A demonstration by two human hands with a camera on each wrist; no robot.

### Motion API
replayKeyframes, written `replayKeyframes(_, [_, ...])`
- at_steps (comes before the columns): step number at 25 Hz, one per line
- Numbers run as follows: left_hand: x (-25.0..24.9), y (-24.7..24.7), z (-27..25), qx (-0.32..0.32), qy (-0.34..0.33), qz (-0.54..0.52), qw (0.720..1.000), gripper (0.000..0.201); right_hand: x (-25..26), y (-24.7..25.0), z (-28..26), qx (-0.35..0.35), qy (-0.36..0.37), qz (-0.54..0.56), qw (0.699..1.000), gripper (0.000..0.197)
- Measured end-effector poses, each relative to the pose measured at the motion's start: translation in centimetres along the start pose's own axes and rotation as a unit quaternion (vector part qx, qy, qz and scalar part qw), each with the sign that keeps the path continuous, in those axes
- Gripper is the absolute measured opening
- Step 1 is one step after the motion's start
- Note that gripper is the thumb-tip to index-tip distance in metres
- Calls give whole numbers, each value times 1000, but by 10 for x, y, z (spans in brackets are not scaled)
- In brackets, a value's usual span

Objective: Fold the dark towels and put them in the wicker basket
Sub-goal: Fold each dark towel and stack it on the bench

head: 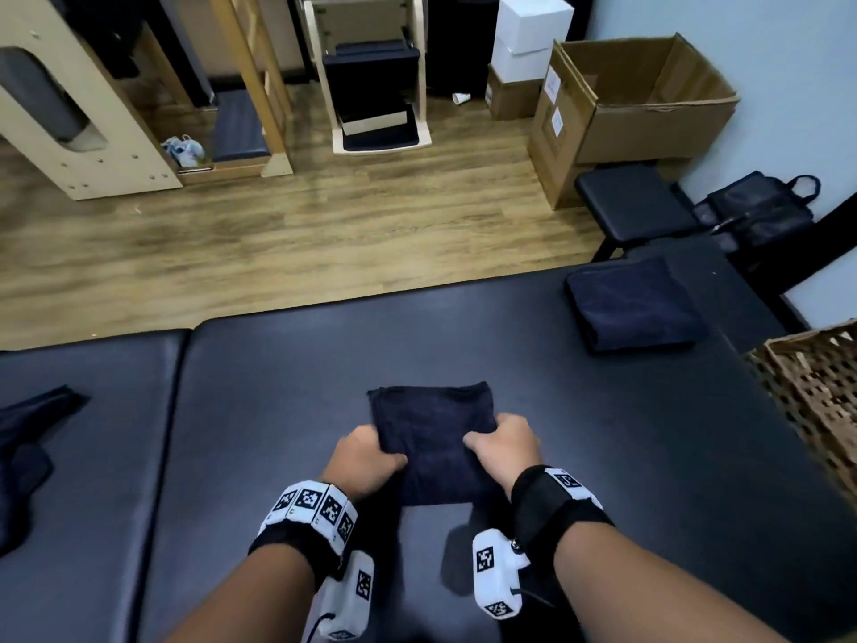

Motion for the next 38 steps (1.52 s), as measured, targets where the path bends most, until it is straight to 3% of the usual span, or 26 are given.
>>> replayKeyframes(4, [-45,-68,-7,-46,25,-163,985,28,-34,75,31,7,76,-23,997,17])
replayKeyframes(7, [-109,-111,-15,-88,9,-230,969,18,-61,146,54,-7,83,1,996,17])
replayKeyframes(10, [-176,-134,-5,-104,-34,-316,943,25,-66,220,80,-49,114,31,992,16])
replayKeyframes(14, [-279,-152,24,-116,-131,-336,925,36,-65,315,138,-133,136,62,980,19])
replayKeyframes(17, [-319,-168,54,-122,-146,-319,929,59,-64,353,176,-148,152,60,975,23])
replayKeyframes(19, [-324,-191,67,-114,-126,-236,957,79,-78,358,194,-149,134,-36,979,42])
replayKeyframes(21, [-324,-214,66,-101,-154,-107,977,71,-93,352,194,-171,153,-110,967,55])
replayKeyframes(24, [-322,-241,56,-95,-218,109,965,51,-102,330,176,-205,244,-173,932,40])
replayKeyframes(27, [-305,-245,56,-83,-194,223,952,60,-116,322,180,-175,196,-186,947,39])
replayKeyframes(29, [-303,-241,48,-85,-200,239,946,63,-114,326,174,-193,181,-185,946,37])
replayKeyframes(32, [-289,-229,34,-70,-173,225,956,58,-96,318,153,-208,218,-257,918,39])
replayKeyframes(35, [-259,-213,18,-65,-131,215,966,27,-96,280,132,-92,237,-313,915,59])
replayKeyframes(38, [-192,-193,-6,-69,-71,118,988,19,-100,231,98,11,279,-366,888,57])
Point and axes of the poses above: each hand's wrist, its own z-axis towards the middle knuckle, its own y-axis out of the back of the hand, x = y × z, the point moved 10 cm from there along z, towards the middle knuckle, and after that the axes turned 13 degrees about -z, right-handed, at the moved point
